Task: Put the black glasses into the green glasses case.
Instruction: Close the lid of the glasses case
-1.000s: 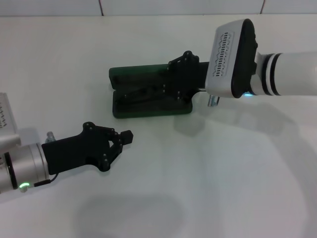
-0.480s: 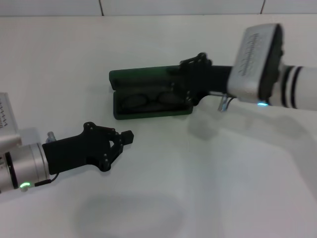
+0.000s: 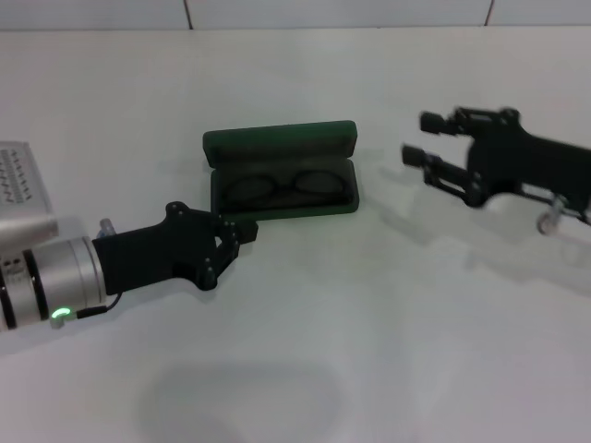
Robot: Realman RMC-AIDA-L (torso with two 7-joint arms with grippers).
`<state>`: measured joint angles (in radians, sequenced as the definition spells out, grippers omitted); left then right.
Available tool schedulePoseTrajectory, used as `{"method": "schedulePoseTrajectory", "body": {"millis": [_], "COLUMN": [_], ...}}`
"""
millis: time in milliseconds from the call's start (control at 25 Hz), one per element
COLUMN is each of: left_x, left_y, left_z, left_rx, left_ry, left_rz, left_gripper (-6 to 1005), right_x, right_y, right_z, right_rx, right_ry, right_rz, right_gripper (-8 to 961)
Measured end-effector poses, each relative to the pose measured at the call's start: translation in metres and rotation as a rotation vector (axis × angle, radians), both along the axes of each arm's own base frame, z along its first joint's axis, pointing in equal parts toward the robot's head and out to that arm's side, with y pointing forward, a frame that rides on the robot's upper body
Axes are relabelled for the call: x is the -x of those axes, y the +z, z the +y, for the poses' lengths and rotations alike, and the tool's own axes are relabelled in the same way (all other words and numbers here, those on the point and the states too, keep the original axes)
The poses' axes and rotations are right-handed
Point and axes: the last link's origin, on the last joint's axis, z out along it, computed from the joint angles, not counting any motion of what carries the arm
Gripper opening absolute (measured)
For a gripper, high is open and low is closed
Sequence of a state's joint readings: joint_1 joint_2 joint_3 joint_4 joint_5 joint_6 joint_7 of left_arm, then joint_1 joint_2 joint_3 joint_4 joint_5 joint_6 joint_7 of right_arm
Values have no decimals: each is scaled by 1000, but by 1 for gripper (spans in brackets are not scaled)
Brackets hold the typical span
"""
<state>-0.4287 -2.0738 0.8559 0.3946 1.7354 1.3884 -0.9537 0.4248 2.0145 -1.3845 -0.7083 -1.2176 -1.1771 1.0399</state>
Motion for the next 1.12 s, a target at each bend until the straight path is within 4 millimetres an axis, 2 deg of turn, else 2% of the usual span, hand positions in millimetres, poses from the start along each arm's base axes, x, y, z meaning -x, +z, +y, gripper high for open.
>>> {"method": "schedulePoseTrajectory", "body": {"millis": [40,200,440,680,880,1120], "left_x": [0,0,5,7,6,0], "left_y": [0,0,0,5,4,1], "left_z": [2,9,11,29,46,57], "left_rx": [-1,-13,-8,-63,-104,-122], "left_ry": [4,25,51,84,133,136], "left_rz": [2,22,51,97,139,159], "left_gripper": [32,33,33,34,35,35], "right_x": [-5,-27,-47,-61,-63,-62], "right_y": [2,8,9,1,-5,-8], "right_z": [-4,-23,-42,-59,-64,-64], "right_rx": [4,19,37,94,110,115], "right_ry": [-2,6,-4,-30,-30,-23], "right_rz": [12,38,30,20,7,5], "right_gripper": [305,480,725,813,886,886]}}
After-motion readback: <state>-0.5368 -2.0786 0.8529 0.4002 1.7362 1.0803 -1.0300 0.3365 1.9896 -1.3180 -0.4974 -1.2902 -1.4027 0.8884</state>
